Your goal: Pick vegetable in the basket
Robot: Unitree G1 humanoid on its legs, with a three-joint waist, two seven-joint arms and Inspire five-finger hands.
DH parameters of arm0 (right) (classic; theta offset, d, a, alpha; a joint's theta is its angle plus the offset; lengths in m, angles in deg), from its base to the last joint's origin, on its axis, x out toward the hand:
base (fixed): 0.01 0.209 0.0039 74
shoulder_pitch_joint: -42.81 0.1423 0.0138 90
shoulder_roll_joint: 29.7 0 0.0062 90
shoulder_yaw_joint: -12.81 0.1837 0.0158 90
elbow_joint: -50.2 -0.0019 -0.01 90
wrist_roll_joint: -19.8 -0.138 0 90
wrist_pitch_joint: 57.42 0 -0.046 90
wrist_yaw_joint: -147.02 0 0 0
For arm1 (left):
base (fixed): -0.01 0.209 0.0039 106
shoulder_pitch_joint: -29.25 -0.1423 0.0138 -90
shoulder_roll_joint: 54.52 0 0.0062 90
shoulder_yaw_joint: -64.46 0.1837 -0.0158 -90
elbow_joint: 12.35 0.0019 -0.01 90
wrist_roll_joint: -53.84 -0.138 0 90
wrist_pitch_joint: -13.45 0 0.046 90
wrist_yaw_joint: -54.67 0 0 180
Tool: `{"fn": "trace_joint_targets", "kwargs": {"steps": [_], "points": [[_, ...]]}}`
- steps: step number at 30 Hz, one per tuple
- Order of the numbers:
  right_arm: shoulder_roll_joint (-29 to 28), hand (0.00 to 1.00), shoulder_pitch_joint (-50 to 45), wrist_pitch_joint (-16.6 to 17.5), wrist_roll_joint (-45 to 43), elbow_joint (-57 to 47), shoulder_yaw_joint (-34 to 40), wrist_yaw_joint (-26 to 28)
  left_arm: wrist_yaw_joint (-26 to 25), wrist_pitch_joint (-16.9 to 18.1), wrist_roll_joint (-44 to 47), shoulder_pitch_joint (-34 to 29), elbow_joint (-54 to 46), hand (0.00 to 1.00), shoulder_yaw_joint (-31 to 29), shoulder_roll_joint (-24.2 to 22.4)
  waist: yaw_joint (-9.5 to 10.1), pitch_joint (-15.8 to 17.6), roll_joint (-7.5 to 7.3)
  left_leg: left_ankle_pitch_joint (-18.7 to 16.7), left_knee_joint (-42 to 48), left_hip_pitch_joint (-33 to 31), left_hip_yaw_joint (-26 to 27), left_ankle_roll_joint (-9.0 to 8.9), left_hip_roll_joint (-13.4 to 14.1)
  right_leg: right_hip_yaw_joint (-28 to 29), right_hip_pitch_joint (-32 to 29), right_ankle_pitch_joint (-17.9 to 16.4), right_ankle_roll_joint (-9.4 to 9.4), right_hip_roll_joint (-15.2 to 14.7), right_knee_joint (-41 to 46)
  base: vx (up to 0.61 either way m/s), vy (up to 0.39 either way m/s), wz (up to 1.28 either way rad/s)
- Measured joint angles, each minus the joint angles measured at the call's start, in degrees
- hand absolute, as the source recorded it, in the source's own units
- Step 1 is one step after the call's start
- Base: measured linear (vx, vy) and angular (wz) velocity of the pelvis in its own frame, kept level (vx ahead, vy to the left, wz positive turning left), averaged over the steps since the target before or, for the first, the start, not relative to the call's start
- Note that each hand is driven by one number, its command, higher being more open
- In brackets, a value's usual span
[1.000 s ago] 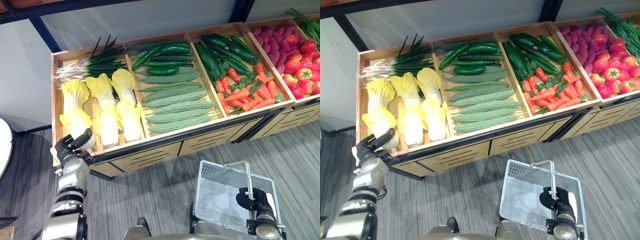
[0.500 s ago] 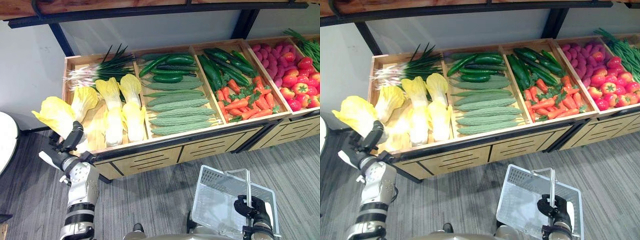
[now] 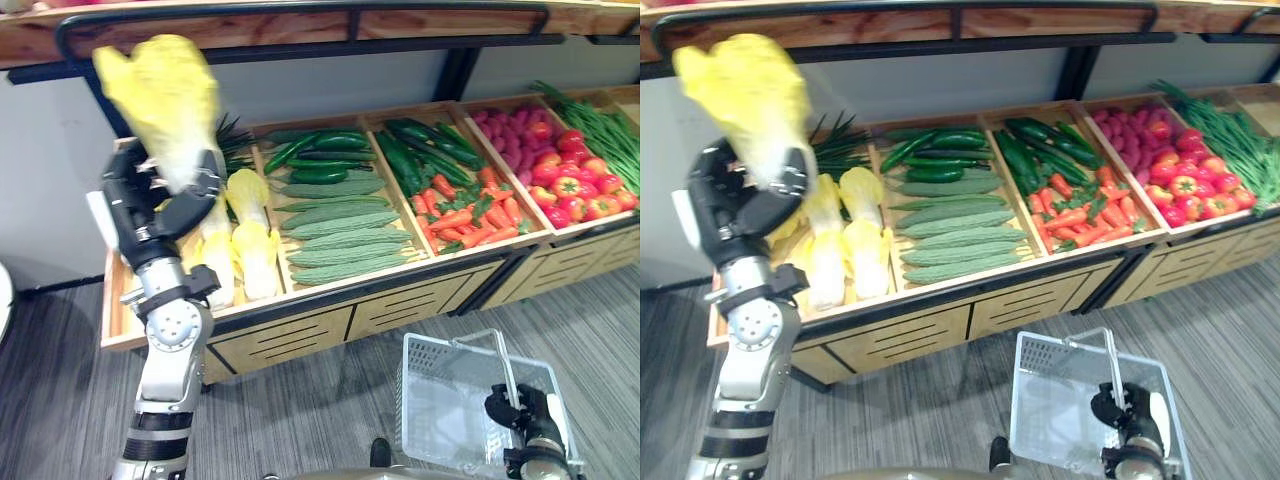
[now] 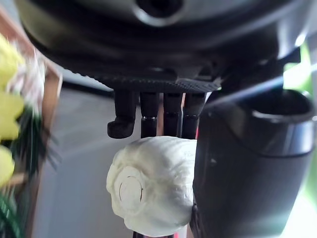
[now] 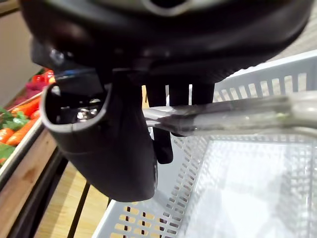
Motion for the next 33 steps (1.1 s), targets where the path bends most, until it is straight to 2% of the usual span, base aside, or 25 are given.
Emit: {"fn": "trace_joint_targets", "kwargs": {"steps": [4,6,11,13,16,17,19,24,28,33], "points": [[5.3,0.0,1.3,0.0,-0.2,-6.7,-0.6,3.1,8.5,0.3,-2.1,-0.6,-0.2,0.0,8.5,1.8,-1.91,-0.1,0.11,-1.9,1.1,2.7,4.9,-0.51,0.6,4.7,-0.1,0.3,0.1,1.2,0.0,0.04,0.013,-0.6],[7.7,0.0,1.8,0.3,-0.2,-9.4,-1.6,4.3,10.7,0.4,-3.4,-0.6,-0.2,0.0,11.4,2.0,-2.48,-0.1,0.11,-2.9,1.8,3.8,7.4,-0.78,1.0,7.3,-0.2,0.4,0.11,1.8,0.1,0.04,0.029,-0.74],[12.0,0.0,2.3,2.9,0.0,-14.9,-3.8,9.5,18.4,2.0,-3.9,-0.4,-0.2,0.0,18.8,4.7,-4.52,-0.1,0.29,-5.3,3.8,6.8,13.6,-1.64,2.0,12.8,-0.2,0.7,0.25,3.4,0.2,0.03,0.025,-0.65],[14.6,0.0,2.2,3.5,0.1,-18.0,-5.5,12.0,20.9,2.7,-4.0,0.0,-0.2,0.0,21.8,6.1,-5.26,-0.1,0.68,-6.1,4.3,7.8,15.9,-1.96,2.2,14.8,-0.2,0.9,0.5,4.0,0.2,0.0,0.022,-0.6],[18.7,0.0,2.2,6.0,0.3,-23.7,-7.4,15.0,24.7,3.0,-5.9,2.0,-0.2,0.0,27.3,8.0,-6.4,-0.1,1.64,-7.6,5.8,9.1,19.7,-2.38,2.6,18.0,-0.5,1.2,0.76,4.9,0.3,0.01,0.022,-0.63],[21.0,0.0,2.2,7.8,0.3,-26.8,-8.0,16.4,26.0,3.7,-6.8,3.6,-0.2,0.0,29.6,8.5,-6.87,0.1,2.41,-8.2,6.4,9.4,21.2,-2.59,2.8,19.4,-1.0,1.3,0.8,5.4,0.8,0.01,0.018,-0.44],[23.5,0.0,2.3,10.5,-0.2,-29.9,-9.0,18.1,27.3,4.6,-7.1,5.3,-0.2,0.0,31.8,9.7,-7.64,-0.3,3.32,-8.8,7.4,9.5,22.9,-2.86,3.2,20.7,-1.9,1.3,0.81,6.0,1.6,0.01,0.016,-0.45],[27.8,0.0,3.2,16.3,-0.4,-33.3,-12.9,21.7,28.3,6.9,-7.1,8.9,-0.2,0.0,35.7,10.6,-8.79,-0.2,3.88,-9.2,8.6,10.6,26.2,-3.25,4.0,23.3,-3.2,1.2,0.79,7.6,3.3,-0.01,-0.01,-0.35],[30.6,0.0,3.8,17.7,-1.6,-33.3,-15.1,24.8,28.7,9.1,-7.1,9.1,0.1,0.0,39.3,10.7,-9.28,-0.4,4.75,-9.3,9.3,10.7,27.8,-3.39,4.0,24.5,-4.4,1.2,0.69,8.2,4.3,-0.03,-0.024,-0.2],[32.6,0.0,3.8,18.3,-2.7,-33.2,-15.9,27.6,28.6,9.9,-9.0,10.8,4.6,0.0,43.0,11.0,-10.62,-0.8,5.75,-9.4,9.8,10.5,29.2,-3.6,4.2,24.6,-5.5,1.1,0.61,8.4,4.8,-0.01,-0.019,-0.15]]}}
